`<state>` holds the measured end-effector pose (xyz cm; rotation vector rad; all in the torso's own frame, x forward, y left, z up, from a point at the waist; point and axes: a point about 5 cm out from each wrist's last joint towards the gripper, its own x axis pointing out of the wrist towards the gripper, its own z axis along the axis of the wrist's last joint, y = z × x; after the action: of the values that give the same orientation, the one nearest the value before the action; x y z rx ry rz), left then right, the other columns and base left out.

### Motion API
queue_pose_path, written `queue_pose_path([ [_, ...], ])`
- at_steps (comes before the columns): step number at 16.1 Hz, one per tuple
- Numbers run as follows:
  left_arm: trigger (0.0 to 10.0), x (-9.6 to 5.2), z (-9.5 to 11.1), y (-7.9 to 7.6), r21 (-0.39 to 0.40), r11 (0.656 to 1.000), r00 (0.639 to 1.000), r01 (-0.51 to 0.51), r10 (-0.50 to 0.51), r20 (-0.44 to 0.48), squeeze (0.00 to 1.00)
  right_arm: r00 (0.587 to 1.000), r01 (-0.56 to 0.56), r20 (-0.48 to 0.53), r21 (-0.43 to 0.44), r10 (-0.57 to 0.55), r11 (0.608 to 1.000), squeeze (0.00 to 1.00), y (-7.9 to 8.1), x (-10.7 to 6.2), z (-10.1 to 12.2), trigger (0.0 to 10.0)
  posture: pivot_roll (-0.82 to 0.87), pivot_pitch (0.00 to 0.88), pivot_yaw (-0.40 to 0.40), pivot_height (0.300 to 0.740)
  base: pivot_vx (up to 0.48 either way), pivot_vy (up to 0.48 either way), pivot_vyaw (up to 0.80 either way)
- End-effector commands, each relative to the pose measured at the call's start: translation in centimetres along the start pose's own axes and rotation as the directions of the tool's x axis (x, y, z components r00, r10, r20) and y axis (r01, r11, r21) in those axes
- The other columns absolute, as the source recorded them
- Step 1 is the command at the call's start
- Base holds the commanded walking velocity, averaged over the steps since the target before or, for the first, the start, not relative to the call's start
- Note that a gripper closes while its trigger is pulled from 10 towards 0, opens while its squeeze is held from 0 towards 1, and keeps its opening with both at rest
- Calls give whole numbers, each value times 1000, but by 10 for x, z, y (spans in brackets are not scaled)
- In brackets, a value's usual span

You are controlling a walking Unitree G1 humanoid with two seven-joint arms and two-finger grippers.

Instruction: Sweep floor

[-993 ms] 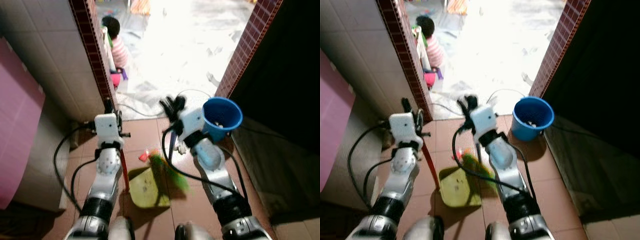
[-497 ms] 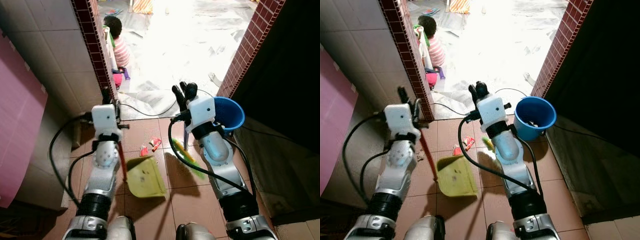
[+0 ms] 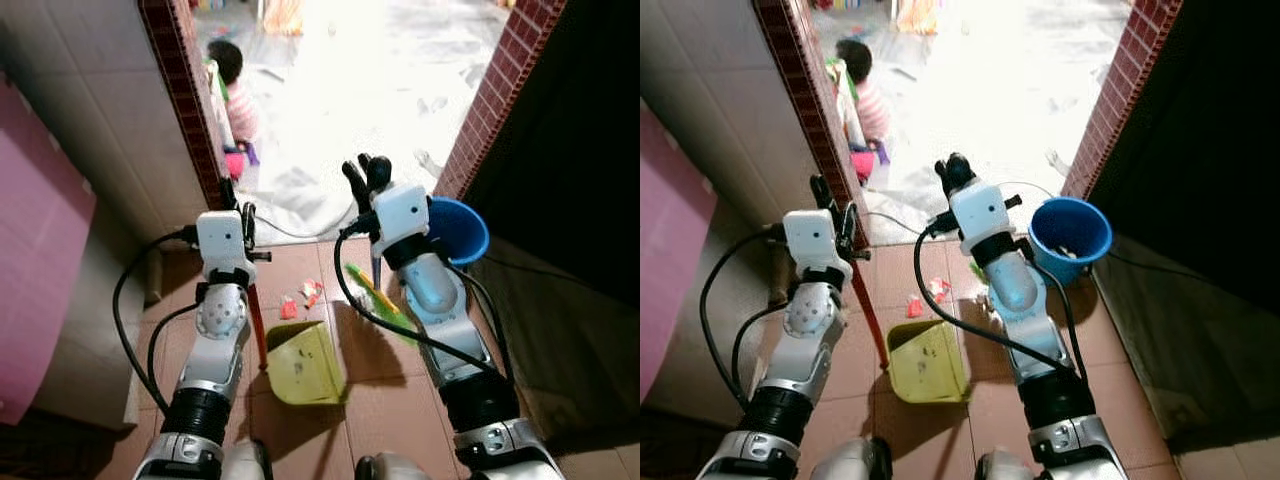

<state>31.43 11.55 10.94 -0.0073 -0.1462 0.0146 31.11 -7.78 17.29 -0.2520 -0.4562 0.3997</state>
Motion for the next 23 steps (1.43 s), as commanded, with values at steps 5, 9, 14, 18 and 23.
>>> queue_pose_path([
  [5, 10000, 5, 13, -6, -9, 1000, 998, 28, -27, 53, 0, 998, -5, 61, -32, 7, 999, 0, -1, 7, 11, 10000, -61, 69, 26, 740, 302, 0, 0],
  [9, 10000, 5, 11, -8, -12, 999, 998, 33, -32, 44, 0, 998, -14, 56, -45, 16, 999, 0, 0, 6, 9, 10000, -62, 69, 25, 740, 293, 0, 0],
  [14, 10000, 6, 9, -10, -16, 999, 999, 32, -32, 27, 0, 998, -27, 48, -44, 29, 999, 0, 1, 4, 6, 10000, -63, 73, 23, 740, 107, 0, 0],
  [18, 10000, 5, 5, -8, 2, 1000, 1000, -10, 10, 21, 0, 998, -50, 35, -35, 52, 998, 0, 4, 2, 1, 10000, -62, 74, 18, 740, 0, 0, 0],
  [23, 10000, 5, -16, 4, 85, 980, 983, -180, 183, -28, 0, 992, -127, -3, 20, 127, 992, 0, 19, 0, -13, 10000, -63, 87, 18, 740, 0, 0, 0],
])
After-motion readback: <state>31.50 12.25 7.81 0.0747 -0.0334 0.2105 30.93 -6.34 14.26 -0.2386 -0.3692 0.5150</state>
